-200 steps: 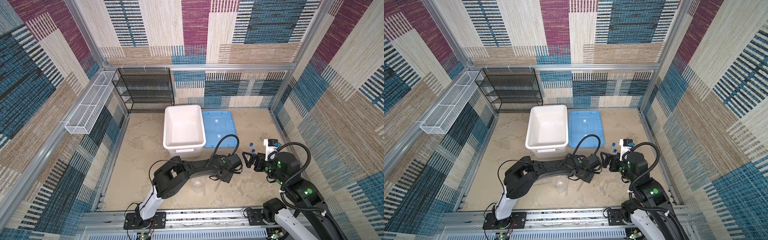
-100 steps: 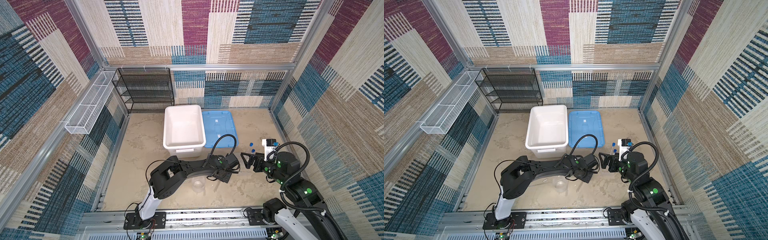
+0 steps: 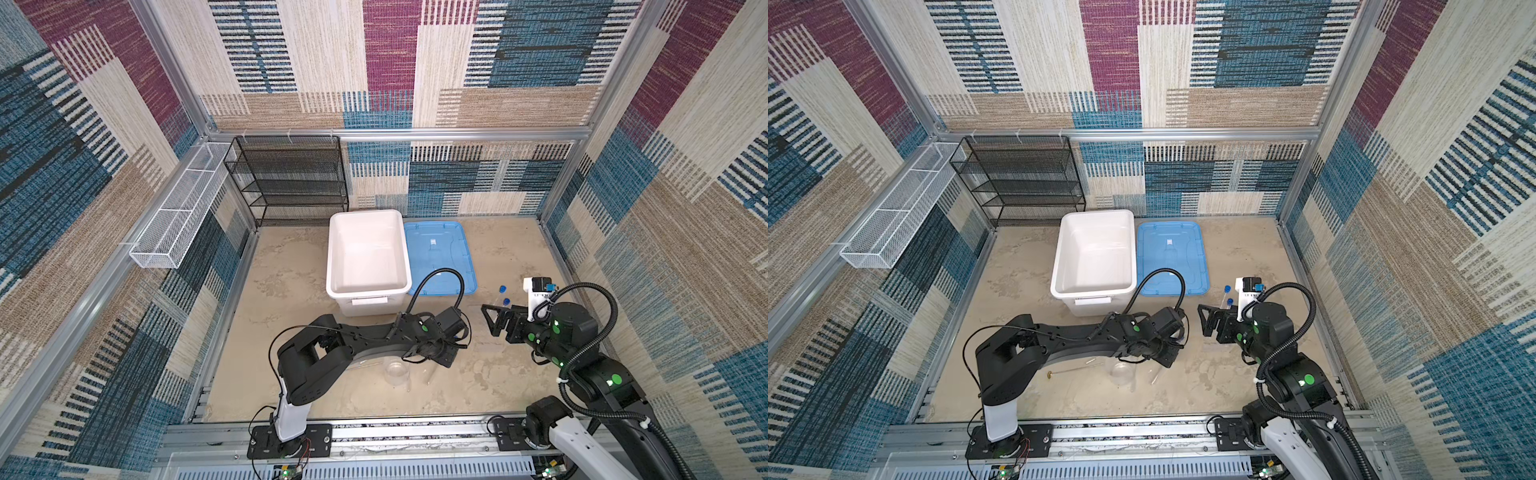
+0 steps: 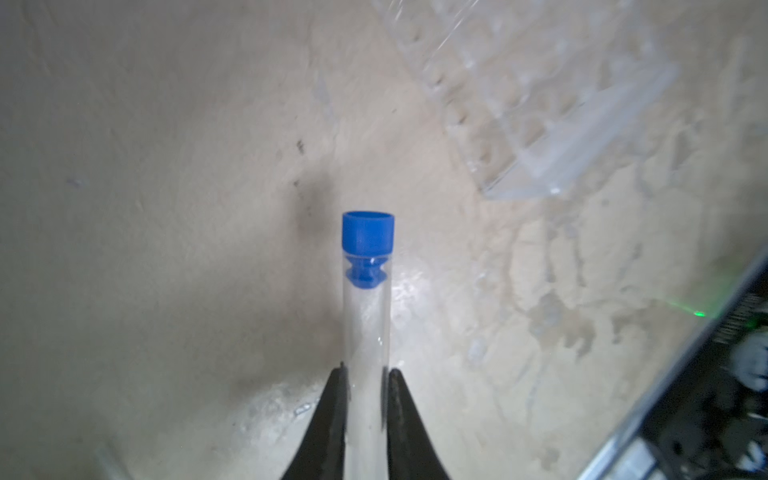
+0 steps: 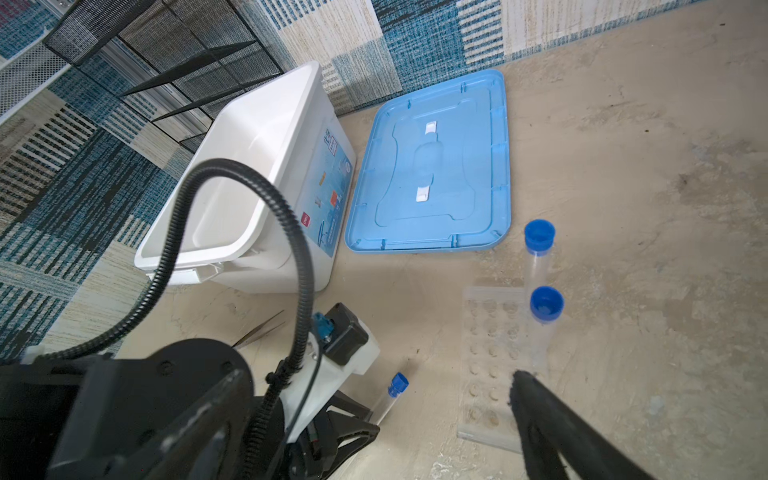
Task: Organize the chemistry lab equipment
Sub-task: 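Lift the third tube with the left gripper toward the right gripper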
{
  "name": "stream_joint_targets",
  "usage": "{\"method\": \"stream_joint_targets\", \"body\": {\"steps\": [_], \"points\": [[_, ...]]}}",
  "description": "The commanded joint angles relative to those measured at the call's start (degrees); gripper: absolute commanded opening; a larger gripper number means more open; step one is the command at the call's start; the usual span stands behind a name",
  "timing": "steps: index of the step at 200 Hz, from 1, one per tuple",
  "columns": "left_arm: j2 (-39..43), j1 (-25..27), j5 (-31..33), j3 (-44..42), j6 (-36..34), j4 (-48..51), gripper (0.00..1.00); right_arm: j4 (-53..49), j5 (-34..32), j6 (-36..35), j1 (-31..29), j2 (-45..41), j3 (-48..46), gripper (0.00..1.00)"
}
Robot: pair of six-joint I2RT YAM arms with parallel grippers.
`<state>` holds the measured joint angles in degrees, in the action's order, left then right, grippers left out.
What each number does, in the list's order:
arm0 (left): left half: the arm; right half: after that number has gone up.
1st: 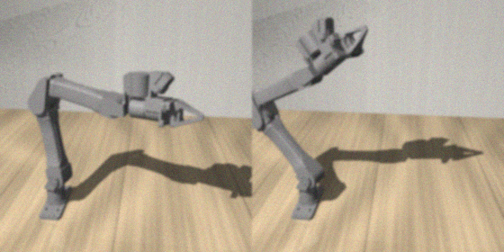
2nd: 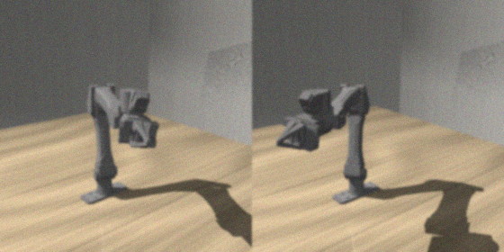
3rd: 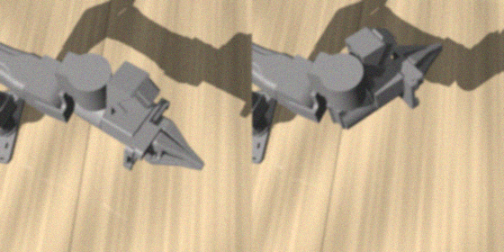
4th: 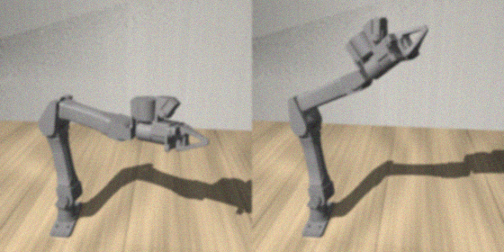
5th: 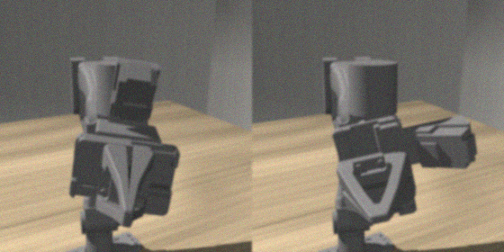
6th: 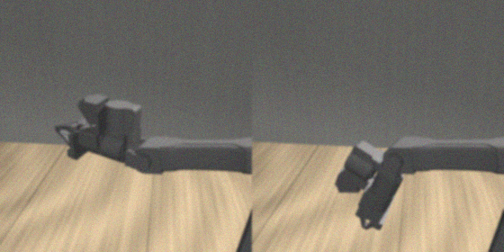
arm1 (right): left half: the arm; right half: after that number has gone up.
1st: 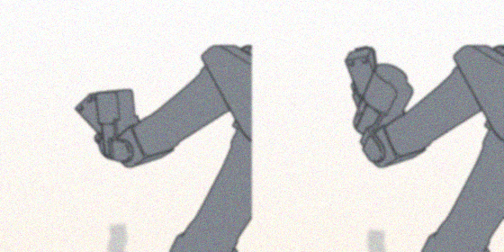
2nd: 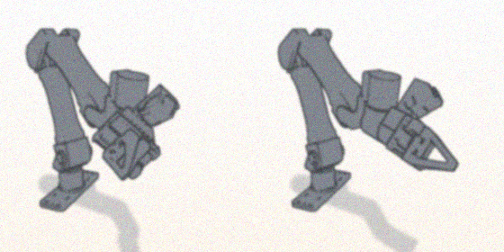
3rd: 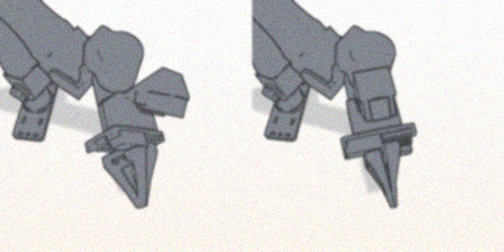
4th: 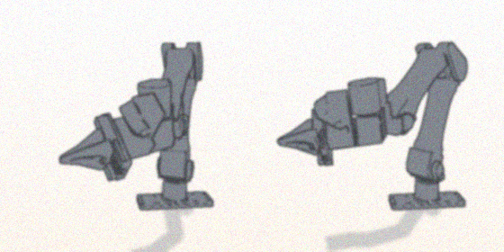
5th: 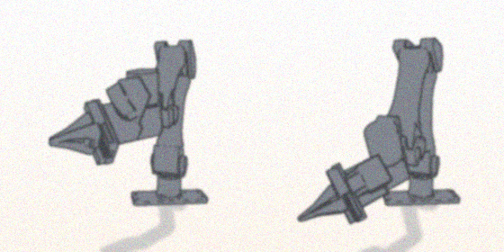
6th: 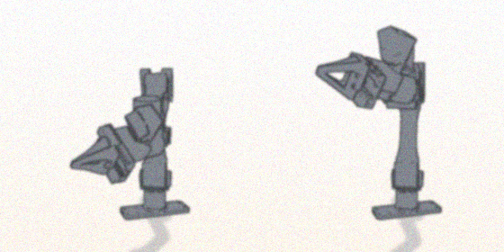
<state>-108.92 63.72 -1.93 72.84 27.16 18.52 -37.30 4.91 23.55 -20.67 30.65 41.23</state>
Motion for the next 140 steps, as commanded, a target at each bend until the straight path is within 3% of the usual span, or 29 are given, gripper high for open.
{"method": "stream_joint_targets", "body": {"steps": [1,64,140], "points": [[2.3,-0.4,-1.0,-0.6,-3.4,-6.3,0.18,0.5,-0.9,1.5,-0.1,0.5,0.7,0.99],[12.0,-0.9,-1.1,-7.6,-6.1,-18.5,0.18,3.2,9.2,7.2,-0.1,1.6,1.9,1.00],[20.3,-0.9,1.7,-13.8,-7.6,-24.8,0.18,3.5,18.3,6.0,-0.1,9.6,6.3,0.82]]}}
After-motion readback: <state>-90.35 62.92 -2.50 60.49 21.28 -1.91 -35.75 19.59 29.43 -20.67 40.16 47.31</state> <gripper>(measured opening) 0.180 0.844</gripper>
